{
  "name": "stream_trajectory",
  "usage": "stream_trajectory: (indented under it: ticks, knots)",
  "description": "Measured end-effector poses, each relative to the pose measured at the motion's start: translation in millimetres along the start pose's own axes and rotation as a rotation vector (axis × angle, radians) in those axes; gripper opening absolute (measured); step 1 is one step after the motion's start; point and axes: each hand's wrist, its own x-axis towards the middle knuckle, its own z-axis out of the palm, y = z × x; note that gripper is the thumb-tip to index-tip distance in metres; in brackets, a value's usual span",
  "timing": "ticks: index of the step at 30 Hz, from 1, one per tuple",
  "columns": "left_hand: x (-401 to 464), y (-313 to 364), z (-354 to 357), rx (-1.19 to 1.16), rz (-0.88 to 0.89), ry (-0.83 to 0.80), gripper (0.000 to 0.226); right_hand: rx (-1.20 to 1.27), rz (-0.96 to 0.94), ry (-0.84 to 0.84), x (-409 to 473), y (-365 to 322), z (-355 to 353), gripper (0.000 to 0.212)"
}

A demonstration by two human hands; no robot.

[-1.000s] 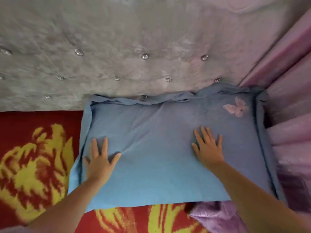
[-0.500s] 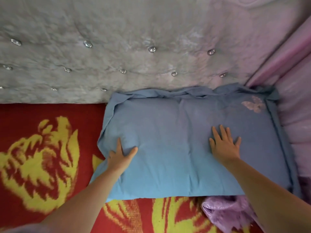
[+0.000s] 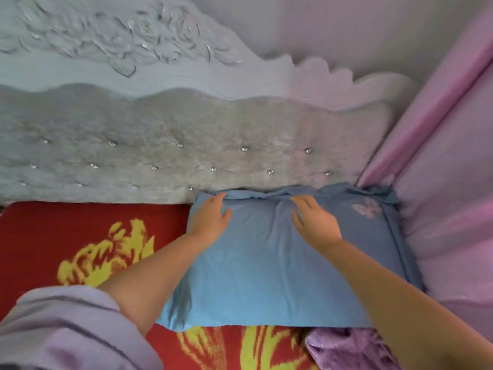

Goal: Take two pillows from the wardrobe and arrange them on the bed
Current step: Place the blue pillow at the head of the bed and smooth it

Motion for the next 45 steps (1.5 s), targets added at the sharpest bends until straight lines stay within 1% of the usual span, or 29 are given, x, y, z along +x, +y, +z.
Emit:
stream_trajectory:
  ticks: [4, 9, 14, 18, 21, 24, 27, 30, 34, 36, 39, 42, 45]
  knots:
    - [-0.2, 20.3, -64.9, 0.102, 0.159, 0.058, 0.042, -0.072, -0.091, 0.054, 11.0, -33.1, -64.7, 0.041]
    - [4.8, 5.1, -134.0, 0.087, 0.257, 0.189, 0.036, -0.148, -0.067, 0.082, 21.9, -89.5, -113.5, 0.043]
    - [16.5, -33.8, -200.2, 0.103, 0.373, 0.191, 0.034, -0.269, -0.007, 0.167, 26.4, -167.1, -118.7, 0.045]
    - [19.7, -57.5, -248.1, 0.109, 0.481, 0.2, 0.03, -0.272, 0.046, 0.18, 24.9, -226.4, -109.7, 0.044]
    - [26.5, -53.8, -266.2, 0.123, 0.537, 0.15, 0.031, -0.275, 0.069, 0.188, 20.9, -256.0, -108.8, 0.044]
    - [27.2, -14.9, -261.3, 0.128, 0.628, 0.071, 0.031, -0.237, 0.157, 0.264, 5.1, -257.7, -115.4, 0.045]
    - [13.0, 33.7, -241.0, 0.117, 0.75, -0.022, 0.031, -0.163, 0.347, 0.339, -31.3, -239.6, -121.8, 0.046]
    - [-11.3, 63.1, -213.6, 0.116, 0.832, -0.069, 0.032, -0.161, 0.458, 0.346, -83.1, -218.5, -120.4, 0.045]
    - [-54.0, 77.4, -182.6, 0.136, 0.872, -0.127, 0.031, -0.161, 0.557, 0.344, -151.0, -192.9, -127.4, 0.048]
    - [-80.0, 81.0, -170.6, 0.145, 0.87, -0.155, 0.031, -0.16, 0.611, 0.34, -184.6, -182.1, -128.9, 0.049]
    - [-120.0, 85.3, -153.3, 0.118, 0.842, -0.148, 0.029, -0.161, 0.64, 0.326, -232.3, -170.0, -119.6, 0.05]
    - [-161.4, 71.9, -132.8, 0.05, 0.779, -0.132, 0.026, -0.163, 0.624, 0.211, -263.3, -168.9, -104.9, 0.052]
    - [-194.5, 43.7, -117.6, -0.003, 0.678, -0.142, 0.027, -0.161, 0.541, 0.056, -273.9, -179.3, -93.1, 0.051]
